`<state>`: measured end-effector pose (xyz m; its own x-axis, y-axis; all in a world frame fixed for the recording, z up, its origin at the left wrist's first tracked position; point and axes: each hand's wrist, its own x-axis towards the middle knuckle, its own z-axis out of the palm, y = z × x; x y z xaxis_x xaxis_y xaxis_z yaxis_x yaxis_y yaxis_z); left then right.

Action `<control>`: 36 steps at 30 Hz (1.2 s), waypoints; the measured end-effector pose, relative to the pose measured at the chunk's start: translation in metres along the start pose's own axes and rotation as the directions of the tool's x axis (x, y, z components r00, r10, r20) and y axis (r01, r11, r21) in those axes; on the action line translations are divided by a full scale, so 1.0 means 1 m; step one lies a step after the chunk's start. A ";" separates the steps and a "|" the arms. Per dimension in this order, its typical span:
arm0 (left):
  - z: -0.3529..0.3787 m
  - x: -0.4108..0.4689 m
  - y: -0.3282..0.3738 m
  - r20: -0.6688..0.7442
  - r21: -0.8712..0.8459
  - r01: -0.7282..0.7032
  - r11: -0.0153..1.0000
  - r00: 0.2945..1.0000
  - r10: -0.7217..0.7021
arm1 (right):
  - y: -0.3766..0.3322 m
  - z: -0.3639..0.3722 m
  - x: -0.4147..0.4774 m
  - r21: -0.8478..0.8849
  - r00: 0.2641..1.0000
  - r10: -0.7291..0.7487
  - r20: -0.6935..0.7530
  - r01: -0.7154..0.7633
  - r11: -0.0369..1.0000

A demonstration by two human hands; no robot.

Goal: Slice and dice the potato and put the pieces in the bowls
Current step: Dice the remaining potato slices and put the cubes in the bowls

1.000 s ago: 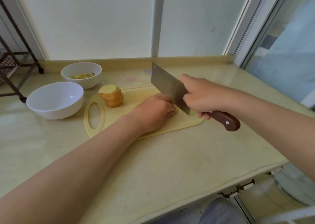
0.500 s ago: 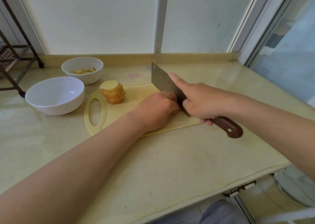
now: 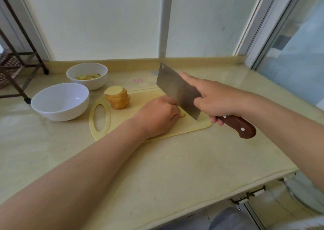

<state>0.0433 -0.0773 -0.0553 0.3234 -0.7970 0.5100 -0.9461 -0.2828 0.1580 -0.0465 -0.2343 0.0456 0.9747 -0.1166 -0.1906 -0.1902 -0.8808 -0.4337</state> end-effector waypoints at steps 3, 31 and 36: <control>0.001 0.000 0.000 -0.002 -0.003 0.017 1.000 1.000 -0.017 | -0.001 0.000 -0.004 0.003 1.000 -0.004 0.003 0.004 1.000; -0.004 -0.006 0.000 -0.031 0.016 0.055 0.998 0.998 -0.054 | -0.005 0.008 0.005 0.051 0.998 -0.033 -0.061 0.036 0.998; -0.005 -0.007 0.001 -0.044 -0.001 0.062 0.998 0.997 -0.062 | -0.002 0.010 -0.006 0.073 0.998 -0.028 -0.047 0.031 0.997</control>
<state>0.0401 -0.0696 -0.0545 0.3799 -0.7541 0.5358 -0.9244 -0.3307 0.1901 -0.0533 -0.2268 0.0390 0.9841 -0.1139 -0.1365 -0.1678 -0.8482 -0.5024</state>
